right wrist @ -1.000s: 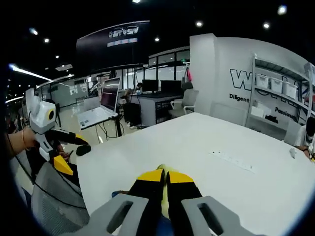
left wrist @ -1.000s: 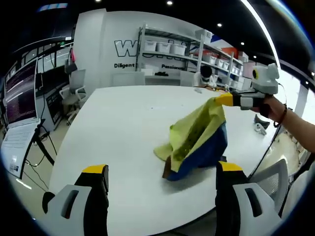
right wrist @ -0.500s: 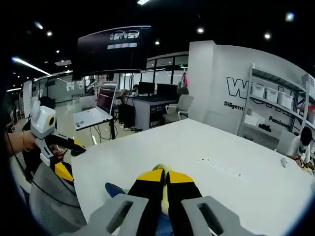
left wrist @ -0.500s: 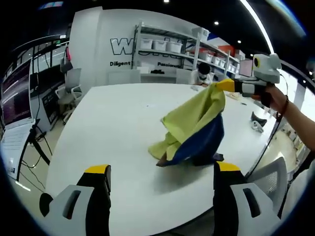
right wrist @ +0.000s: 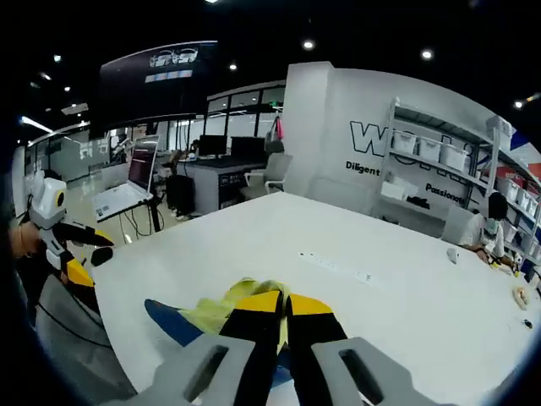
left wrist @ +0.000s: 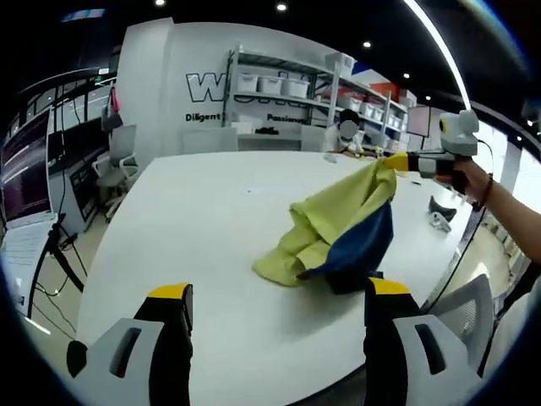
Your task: Fold the garment on the visible template until the final outline fits inside the template.
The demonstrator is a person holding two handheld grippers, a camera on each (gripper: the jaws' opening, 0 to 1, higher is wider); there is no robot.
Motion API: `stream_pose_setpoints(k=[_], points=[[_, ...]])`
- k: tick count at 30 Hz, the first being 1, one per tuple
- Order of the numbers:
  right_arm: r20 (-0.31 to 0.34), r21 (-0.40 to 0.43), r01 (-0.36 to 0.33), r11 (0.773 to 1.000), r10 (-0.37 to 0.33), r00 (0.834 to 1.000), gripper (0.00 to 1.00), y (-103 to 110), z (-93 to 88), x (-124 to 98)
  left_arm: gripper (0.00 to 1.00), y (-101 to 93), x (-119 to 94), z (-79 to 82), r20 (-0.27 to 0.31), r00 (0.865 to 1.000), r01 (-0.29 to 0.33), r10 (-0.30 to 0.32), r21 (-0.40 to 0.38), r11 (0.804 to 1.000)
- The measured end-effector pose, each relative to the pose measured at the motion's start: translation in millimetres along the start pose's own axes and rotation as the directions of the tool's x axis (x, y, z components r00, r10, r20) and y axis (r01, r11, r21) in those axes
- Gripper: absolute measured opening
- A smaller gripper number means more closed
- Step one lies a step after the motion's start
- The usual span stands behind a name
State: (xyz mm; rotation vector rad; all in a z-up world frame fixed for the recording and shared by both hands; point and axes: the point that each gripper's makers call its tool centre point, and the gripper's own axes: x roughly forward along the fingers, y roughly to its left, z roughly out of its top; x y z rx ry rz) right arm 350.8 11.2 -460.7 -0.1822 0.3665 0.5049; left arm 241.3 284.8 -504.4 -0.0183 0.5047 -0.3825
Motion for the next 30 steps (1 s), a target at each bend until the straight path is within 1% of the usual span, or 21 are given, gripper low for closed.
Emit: stream_pose_setpoints(k=[1,2,5,6,8,11,13,14,15,16,17,18,19,20,22,24,25,27,28,29,30], points=[[-0.009,0.018,0.006,1.0,-0.006,1.0,0.0,-3.7,-6.0,0.8,0.82,-0.1,-0.3,1.2,0.005,1.0,0.0,0.0,0.001,1.0],[-0.041,0.072,0.027,0.997,-0.024,0.999,0.0,-11.5,-19.7,0.8,0.82,0.0,-0.9,3.7,0.016,1.0,0.0,0.0,-0.001,1.0],[-0.103,0.053,0.074,0.996,-0.068,0.992,0.0,-27.4,-44.2,-0.8,0.81,0.6,-2.7,7.5,0.031,0.999,-0.009,0.009,0.001,1.0],[-0.105,0.042,0.076,0.996,-0.071,0.992,0.0,-29.4,-49.5,-0.1,0.8,1.3,-3.7,10.4,0.049,0.999,-0.016,0.015,0.012,1.0],[-0.143,0.075,0.087,0.993,-0.075,0.987,0.0,-34.3,-67.1,-0.4,0.8,1.0,-4.8,11.2,0.057,0.998,-0.016,0.015,0.017,1.0],[-0.166,0.09,0.101,0.991,-0.085,0.982,0.0,-42.9,-86.3,2.3,0.83,-2.1,-4.5,10.1,0.055,0.999,0.001,-0.002,0.016,1.0],[-0.201,0.115,0.12,0.986,-0.095,0.975,0.0,-49.1,-103.4,3.9,0.83,-3.4,-5.2,9.2,0.051,0.999,-0.002,0.001,0.033,0.999],[-0.214,0.109,0.12,0.987,-0.094,0.972,0.0,-50.4,-110.5,4.8,0.83,-3.9,-5.5,9.4,0.053,0.999,-0.001,-0.001,0.035,0.999],[-0.274,0.1,0.14,0.985,-0.108,0.956,0.0,-53.9,-125.6,2.4,0.84,-4.9,-6.1,9.7,0.054,0.999,0.003,-0.005,0.031,1.0],[-0.287,0.078,0.136,0.988,-0.108,0.952,0.0,-54.6,-129.7,2.7,0.85,-5.9,-6.5,10.2,0.059,0.998,0.008,-0.009,0.028,1.0],[-0.286,0.058,0.14,0.988,-0.118,0.951,0.0,-54.5,-131.2,1.9,0.86,-6.5,-6.7,9.9,0.058,0.998,0.011,-0.012,0.028,1.0],[-0.277,0.055,0.133,0.99,-0.112,0.954,0.0,-51.2,-128.7,0.4,0.87,-6.5,-7.0,9.1,0.052,0.999,0.01,-0.011,0.031,0.999],[-0.257,0.039,0.106,0.994,-0.092,0.962,0.0,-44.8,-122.6,-0.8,0.89,-6.7,-7.2,8.5,0.051,0.999,0.01,-0.012,0.042,0.999],[-0.247,0.034,0.089,0.995,-0.078,0.966,0.05,-39.0,-118.0,-1.9,0.9,-6.7,-7.3,8.0,0.05,0.999,0.009,-0.012,0.045,0.999],[-0.228,0.015,0.063,0.998,-0.058,0.972,0.23,-26.1,-108.0,-3.5,0.92,-6.1,-7.3,7.7,0.051,0.999,0.006,-0.008,0.043,0.999],[-0.21,0.008,0.068,0.998,-0.065,0.976,0.44,-15.3,-98.9,-4.3,0.94,-5.8,-7.2,7.6,0.05,0.999,0.003,-0.006,0.049,0.999],[-0.202,0.0,0.058,0.998,-0.057,0.978,0.47,-11.6,-96.5,-4.0,0.95,-5.8,-7.2,7.7,0.049,0.999,0.003,-0.006,0.052,0.999],[-0.155,-0.022,-0.001,1.0,-0.002,0.988,0.47,15.2,-81.6,-3.9,0.97,-6.6,-7.3,8.3,0.053,0.999,0.005,-0.008,0.058,0.998],[-0.147,-0.025,-0.016,1.0,0.012,0.989,0.47,20.9,-79.2,-3.5,0.97,-6.8,-7.3,8.4,0.053,0.999,0.006,-0.009,0.059,0.998],[-0.132,-0.021,-0.044,0.999,0.041,0.99,0.49,38.4,-73.6,-3.4,0.98,-6.9,-7.4,8.6,0.053,0.999,0.006,-0.009,0.061,0.998],[-0.133,-0.022,-0.058,0.998,0.055,0.99,0.5,43.8,-72.9,-2.7,0.99,-6.6,-7.4,8.9,0.056,0.998,0.004,-0.007,0.062,0.998]])
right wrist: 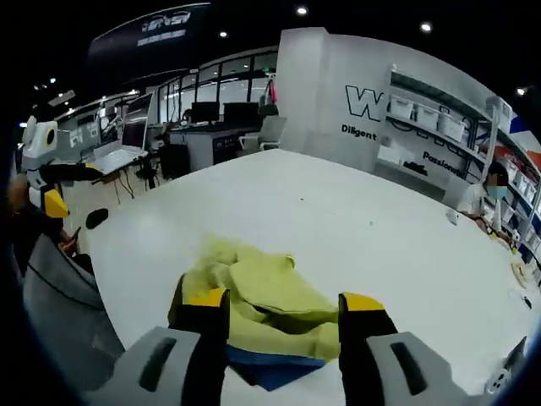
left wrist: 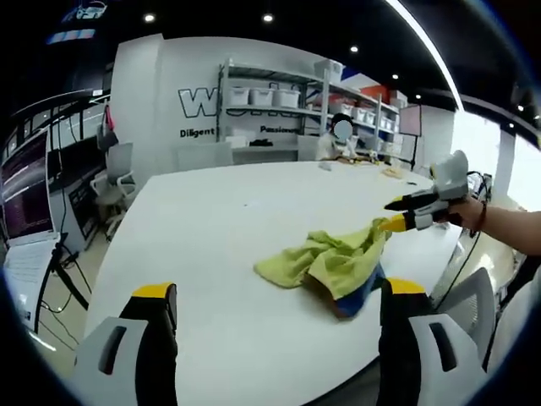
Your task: Fold the garment on the visible template until the final outline fits inside the template.
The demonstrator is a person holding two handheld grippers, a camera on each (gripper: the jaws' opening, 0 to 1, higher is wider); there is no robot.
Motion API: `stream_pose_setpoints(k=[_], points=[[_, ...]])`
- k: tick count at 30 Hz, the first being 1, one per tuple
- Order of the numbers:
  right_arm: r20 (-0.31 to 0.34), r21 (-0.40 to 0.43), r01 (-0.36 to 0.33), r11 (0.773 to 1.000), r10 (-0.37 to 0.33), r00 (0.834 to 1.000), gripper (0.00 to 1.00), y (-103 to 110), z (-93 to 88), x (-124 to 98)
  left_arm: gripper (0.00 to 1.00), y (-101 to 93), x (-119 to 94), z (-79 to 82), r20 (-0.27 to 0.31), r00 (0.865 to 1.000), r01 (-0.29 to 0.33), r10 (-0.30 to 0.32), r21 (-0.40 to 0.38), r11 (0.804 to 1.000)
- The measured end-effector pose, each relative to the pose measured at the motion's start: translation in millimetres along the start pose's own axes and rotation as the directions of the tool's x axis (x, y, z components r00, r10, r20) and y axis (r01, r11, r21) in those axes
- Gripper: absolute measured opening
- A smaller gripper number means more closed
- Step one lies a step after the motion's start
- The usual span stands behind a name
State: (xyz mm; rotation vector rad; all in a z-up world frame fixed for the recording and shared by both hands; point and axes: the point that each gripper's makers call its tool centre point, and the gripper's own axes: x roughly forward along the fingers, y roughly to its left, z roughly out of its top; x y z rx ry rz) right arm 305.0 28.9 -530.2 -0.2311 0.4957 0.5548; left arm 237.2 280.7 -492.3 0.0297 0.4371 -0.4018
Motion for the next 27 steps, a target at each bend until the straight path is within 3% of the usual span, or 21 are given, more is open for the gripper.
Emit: stream_pose_setpoints(k=[3,7,12,16,19,21,23,27], points=[[0.013,-0.077,-0.101,0.992,0.102,0.995,0.55,41.6,5.3,4.5,0.99,1.9,0.2,0.6,0.003,1.0,-0.006,0.006,-0.005,1.0],[-0.035,-0.157,-0.207,0.966,0.204,0.978,0.59,79.5,-3.6,8.4,0.99,3.3,-3.3,3.2,0.014,1.0,0.003,-0.003,-0.001,1.0],[-0.066,-0.171,-0.295,0.94,0.288,0.955,0.59,115.5,-21.3,18.1,0.99,9.0,-8.8,4.4,0.013,1.0,-0.004,0.004,0.017,1.0],[-0.114,-0.174,-0.332,0.927,0.316,0.942,0.57,130.0,-41.7,29.5,0.98,12.0,-10.9,5.3,0.023,1.0,-0.01,0.01,0.01,1.0],[-0.154,-0.104,-0.368,0.924,0.35,0.924,0.51,136.1,-63.6,42.2,0.98,13.6,-12.4,3.2,0.016,1.0,-0.015,0.015,0.015,1.0],[-0.197,-0.06,-0.375,0.925,0.357,0.913,0.43,134.5,-77.2,45.4,0.98,13.6,-13.6,2.6,0.015,1.0,-0.014,0.014,0.013,1.0],[-0.171,0.0,-0.386,0.922,0.381,0.909,0.35,134.8,-83.1,51.1,0.98,15.0,-14.8,2.1,0.021,1.0,-0.021,0.021,0.001,1.0],[-0.212,-0.021,-0.364,0.931,0.352,0.912,0.31,128.8,-96.3,57.5,0.97,17.1,-15.9,-0.9,0.011,1.0,-0.028,0.028,-0.007,1.0]])
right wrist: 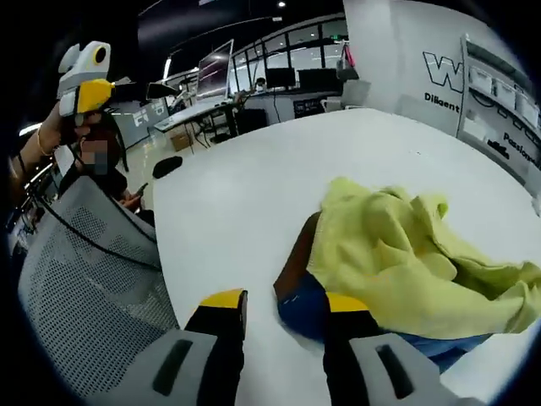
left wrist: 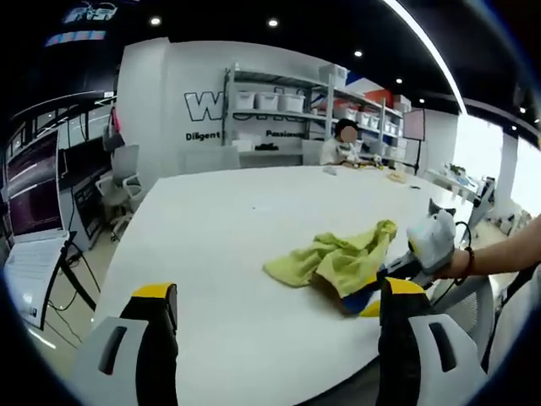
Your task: Fold the garment on the visible template until the final outline fits inside the template.
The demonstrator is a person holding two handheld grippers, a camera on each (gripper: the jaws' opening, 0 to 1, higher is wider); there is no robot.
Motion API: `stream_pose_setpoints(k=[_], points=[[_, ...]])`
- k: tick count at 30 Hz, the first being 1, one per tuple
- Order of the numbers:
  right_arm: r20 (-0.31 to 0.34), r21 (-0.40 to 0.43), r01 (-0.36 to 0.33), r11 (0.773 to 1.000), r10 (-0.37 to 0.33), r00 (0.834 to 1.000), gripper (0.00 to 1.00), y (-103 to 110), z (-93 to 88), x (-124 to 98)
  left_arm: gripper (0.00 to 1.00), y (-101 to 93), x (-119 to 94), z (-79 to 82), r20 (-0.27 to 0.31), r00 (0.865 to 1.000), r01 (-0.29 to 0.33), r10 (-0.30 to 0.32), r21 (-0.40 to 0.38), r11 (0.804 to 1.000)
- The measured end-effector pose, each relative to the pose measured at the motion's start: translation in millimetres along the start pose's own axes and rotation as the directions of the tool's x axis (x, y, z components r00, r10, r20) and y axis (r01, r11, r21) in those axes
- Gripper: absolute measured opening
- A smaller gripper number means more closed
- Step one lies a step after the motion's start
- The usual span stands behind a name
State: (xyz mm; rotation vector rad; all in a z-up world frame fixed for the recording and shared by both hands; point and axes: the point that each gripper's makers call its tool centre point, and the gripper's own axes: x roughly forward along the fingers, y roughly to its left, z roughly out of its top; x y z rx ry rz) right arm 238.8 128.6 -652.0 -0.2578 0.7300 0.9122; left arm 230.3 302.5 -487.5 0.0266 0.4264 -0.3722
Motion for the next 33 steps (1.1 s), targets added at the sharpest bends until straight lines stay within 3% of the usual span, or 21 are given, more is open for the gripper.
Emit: stream_pose_setpoints(k=[4,7,20,25,28,30,33], points=[[-0.031,-0.015,-0.009,1.0,0.009,0.999,0.3,3.8,-9.7,10.0,0.97,1.6,0.3,-0.1,0.001,1.0,-0.004,0.004,-0.007,1.0],[-0.044,-0.032,0.016,0.999,-0.017,0.999,0.23,0.0,-14.5,15.1,0.97,2.7,0.3,-0.7,-0.005,1.0,-0.007,0.007,-0.007,1.0],[-0.049,-0.055,0.07,0.996,-0.073,0.996,0.11,-9.8,-17.0,17.8,0.96,1.8,1.1,1.2,0.0,1.0,-0.003,0.003,-0.004,1.0],[-0.055,-0.042,0.079,0.996,-0.081,0.995,0.0,-13.1,-17.5,17.9,0.96,-0.7,0.4,0.0,-0.002,1.0,0.004,-0.004,-0.001,1.0],[-0.06,0.004,0.074,0.997,-0.073,0.996,0.0,-15.7,-15.9,16.1,0.96,-1.7,-0.7,-0.9,-0.004,1.0,0.006,-0.006,0.001,1.0],[-0.035,0.046,0.056,0.997,-0.054,0.998,0.0,-13.3,-9.4,12.9,0.96,-2.1,-1.3,-1.3,-0.006,1.0,0.006,-0.006,0.001,1.0],[0.051,0.101,0.016,0.995,-0.021,0.998,0.0,-9.5,14.4,-1.8,0.96,-2.2,-0.8,-0.7,-0.004,1.0,0.005,-0.005,0.002,1.0]])
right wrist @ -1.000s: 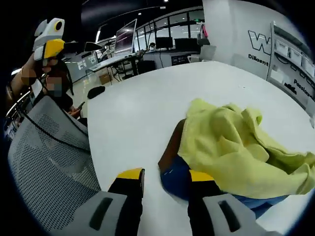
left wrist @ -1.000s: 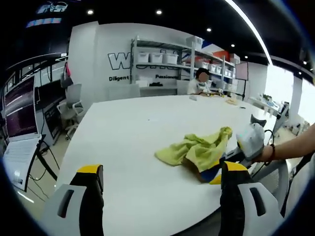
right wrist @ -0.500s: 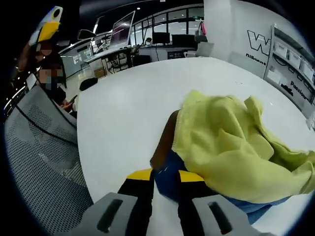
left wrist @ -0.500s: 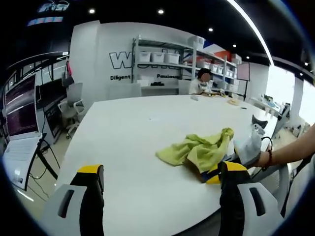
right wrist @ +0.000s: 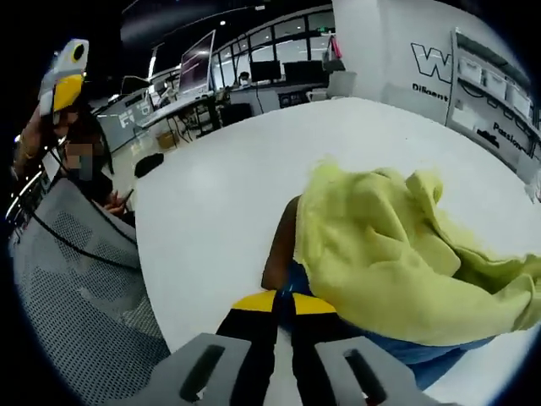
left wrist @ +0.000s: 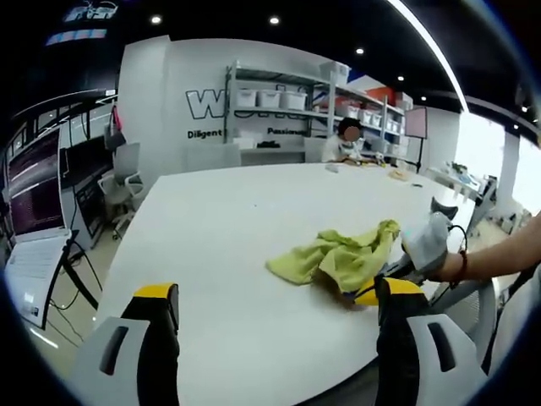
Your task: Fold the garment on the visible template until the final outline fits inside the template.
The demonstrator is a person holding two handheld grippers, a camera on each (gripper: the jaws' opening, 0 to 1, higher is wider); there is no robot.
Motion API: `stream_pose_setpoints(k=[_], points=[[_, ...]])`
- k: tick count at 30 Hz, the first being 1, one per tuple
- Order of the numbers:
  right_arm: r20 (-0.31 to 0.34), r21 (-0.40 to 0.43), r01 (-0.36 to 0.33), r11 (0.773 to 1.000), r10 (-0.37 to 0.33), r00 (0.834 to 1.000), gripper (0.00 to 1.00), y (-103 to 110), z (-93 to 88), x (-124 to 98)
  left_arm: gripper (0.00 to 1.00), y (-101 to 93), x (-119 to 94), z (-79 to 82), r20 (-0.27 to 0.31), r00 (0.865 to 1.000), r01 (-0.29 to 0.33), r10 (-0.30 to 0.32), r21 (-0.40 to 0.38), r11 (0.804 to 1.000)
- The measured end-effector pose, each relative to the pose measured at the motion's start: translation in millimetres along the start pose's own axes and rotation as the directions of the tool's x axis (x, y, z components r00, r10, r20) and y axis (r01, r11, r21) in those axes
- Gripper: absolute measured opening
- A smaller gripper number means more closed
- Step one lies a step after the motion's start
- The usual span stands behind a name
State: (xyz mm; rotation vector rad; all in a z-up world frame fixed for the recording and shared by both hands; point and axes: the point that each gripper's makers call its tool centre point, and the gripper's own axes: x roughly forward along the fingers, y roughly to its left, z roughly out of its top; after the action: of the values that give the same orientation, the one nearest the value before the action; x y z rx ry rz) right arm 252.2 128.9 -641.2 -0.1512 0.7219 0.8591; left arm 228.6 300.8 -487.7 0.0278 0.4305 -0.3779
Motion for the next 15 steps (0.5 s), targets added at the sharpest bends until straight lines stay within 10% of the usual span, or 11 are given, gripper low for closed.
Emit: stream_pose_setpoints(k=[15], points=[[0.251,-0.099,0.096,0.99,-0.068,0.966,0.0,-10.2,103.7,-80.7,0.92,-12.1,18.1,0.4,-0.01,0.999,0.04,-0.04,-0.033,0.999]])
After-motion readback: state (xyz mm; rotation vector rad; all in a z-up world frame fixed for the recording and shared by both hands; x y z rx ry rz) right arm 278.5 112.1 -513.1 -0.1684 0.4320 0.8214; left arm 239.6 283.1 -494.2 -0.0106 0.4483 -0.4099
